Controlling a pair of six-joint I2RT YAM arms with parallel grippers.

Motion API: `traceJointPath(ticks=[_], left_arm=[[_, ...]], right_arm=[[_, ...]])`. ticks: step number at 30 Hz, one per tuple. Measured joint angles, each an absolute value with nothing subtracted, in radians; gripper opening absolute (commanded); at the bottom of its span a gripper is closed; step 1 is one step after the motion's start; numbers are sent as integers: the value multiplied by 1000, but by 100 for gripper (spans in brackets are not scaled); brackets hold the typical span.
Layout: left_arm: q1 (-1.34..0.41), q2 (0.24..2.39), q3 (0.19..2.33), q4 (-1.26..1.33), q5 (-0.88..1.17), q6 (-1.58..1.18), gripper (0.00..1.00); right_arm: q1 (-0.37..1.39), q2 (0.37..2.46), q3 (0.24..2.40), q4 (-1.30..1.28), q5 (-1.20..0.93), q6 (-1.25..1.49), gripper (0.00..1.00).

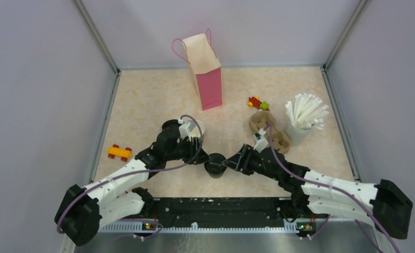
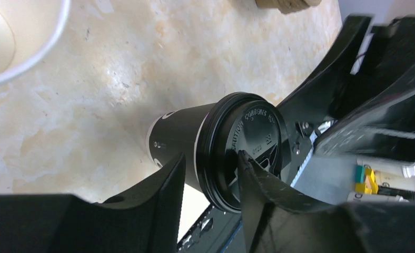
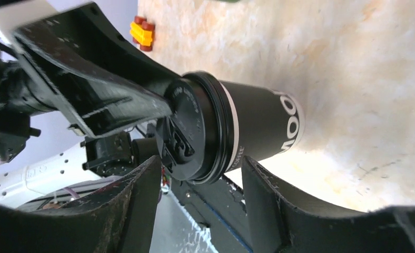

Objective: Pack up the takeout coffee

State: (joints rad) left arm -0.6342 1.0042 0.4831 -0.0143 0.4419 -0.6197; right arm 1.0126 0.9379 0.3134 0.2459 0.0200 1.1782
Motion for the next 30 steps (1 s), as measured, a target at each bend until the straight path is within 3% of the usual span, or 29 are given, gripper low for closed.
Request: traceJointPath(ticks=[4,8,13,20,27,30], left_arm=[[-638,1004,490,-53,467,-625,59],[-639,997,549,-119,453,-613,61],[-639,927,627,-147,408,-572,52],[-639,833,574,-133,394,-566,34],[-638,856,411,-39,453,-647,32],[-639,856,408,-14,461,-657,36]], right_arm=[[1013,799,372,53,87,1106,49],[1013,791,463,-53,118,1008,39],[1013,878,582,-84,110,907,29],[1013,1009,590,-8,78,865,25],[1013,1079,585,23,78,864,24],[1013,1079,584,17,79,863,25]])
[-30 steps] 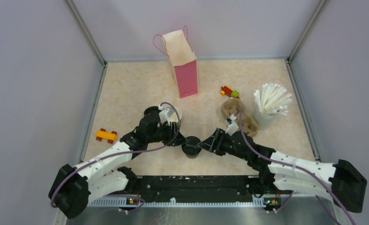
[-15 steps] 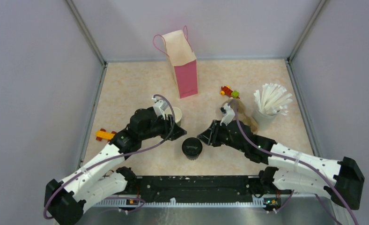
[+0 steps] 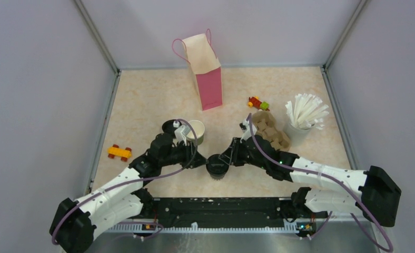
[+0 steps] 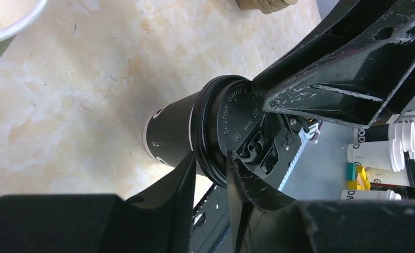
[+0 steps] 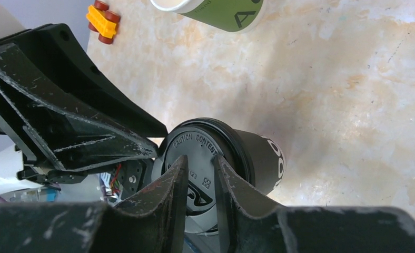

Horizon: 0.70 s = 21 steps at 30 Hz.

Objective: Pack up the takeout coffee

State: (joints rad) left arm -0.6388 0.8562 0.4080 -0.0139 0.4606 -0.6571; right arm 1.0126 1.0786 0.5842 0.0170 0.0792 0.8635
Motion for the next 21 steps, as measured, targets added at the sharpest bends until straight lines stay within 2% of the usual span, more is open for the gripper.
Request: traceJointPath(ticks=[4,7,8,9,10,16,21], left_arm=[[-639,851,418,-42,454,-644,56],[-639,834,474,-136,423,-614,66],[-639,823,509,-175,401,-598,76],[-639,810,538,-202,384,-582,91],[-639,796,568,-226,361,-564,98],[-639,649,692,-358,204,-451,99],[-639,533,710,-465,83,-370,99]], right_arm=[[1013,1075,585,5,87,861,29],[1013,1061,602,-35,86,848,43],[1013,1055,615,-61,86,839,49],[1013,1050,627,-80,86,836,54],[1013,1044,647,-107,88,826,58],[1039,1031,789,-250,149,748,88],[1117,1069,866,-365,241,695,90]])
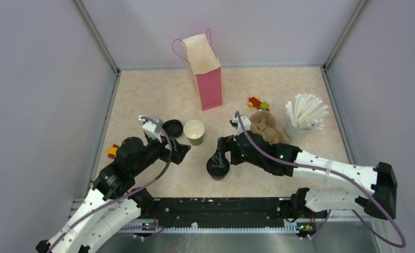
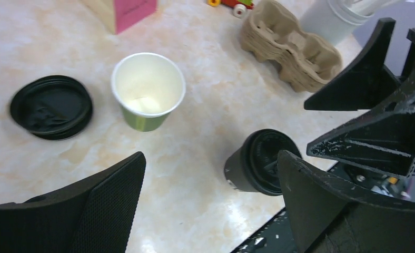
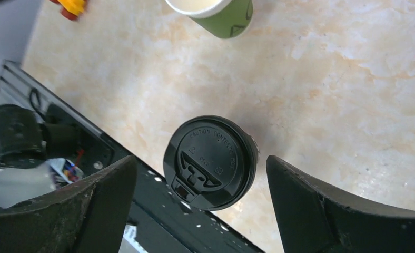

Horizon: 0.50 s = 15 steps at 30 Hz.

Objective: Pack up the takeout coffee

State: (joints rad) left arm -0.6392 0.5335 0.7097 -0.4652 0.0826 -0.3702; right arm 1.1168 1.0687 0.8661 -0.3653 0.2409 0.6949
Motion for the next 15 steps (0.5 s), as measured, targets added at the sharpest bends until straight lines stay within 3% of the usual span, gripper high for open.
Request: traceJointPath(ticks=[8,15], left_arm=[[-639,288,680,-523,-95,-322,99],[-639,236,654,-525,-155,-314,99]], right_arm=[[1209,1246,979,-503,338,641,93],[1243,1320,1023,-543,370,628,94]])
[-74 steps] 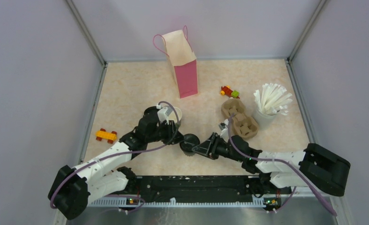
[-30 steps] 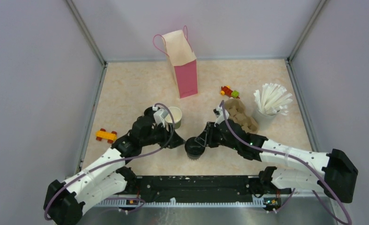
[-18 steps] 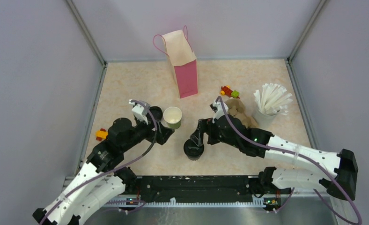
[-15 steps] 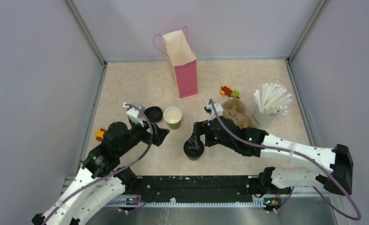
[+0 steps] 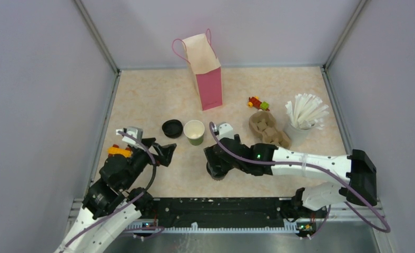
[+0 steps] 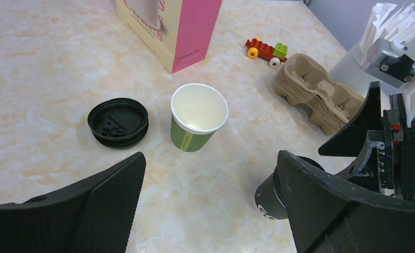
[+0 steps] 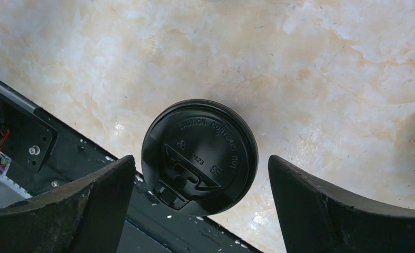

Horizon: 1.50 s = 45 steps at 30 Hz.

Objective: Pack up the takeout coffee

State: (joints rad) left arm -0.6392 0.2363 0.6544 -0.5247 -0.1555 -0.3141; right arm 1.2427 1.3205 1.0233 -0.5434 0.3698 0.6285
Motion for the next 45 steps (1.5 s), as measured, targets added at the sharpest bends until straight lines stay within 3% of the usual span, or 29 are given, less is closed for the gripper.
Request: traceJointPath(ticks=[17,25,34,39,45], left_arm=[[-640,257,646,-524,-169,-309,99],[-640,257,646,-524,-173,-309,99],[-640,257,646,-524,-173,-309,99],[-640,257,646,-524,-173,-309,99],[-640,257,645,-524,-172,-309,99]], right_arm=[[1321,1438,1093,-627,493,635,92],[1333,1466,1120,-644,522,646,80],[1332,1448,1120,-649,562,646,79],[1275,1398,1119,-653,578,623,78],[1034,1351,1113,-586,550,526,78]])
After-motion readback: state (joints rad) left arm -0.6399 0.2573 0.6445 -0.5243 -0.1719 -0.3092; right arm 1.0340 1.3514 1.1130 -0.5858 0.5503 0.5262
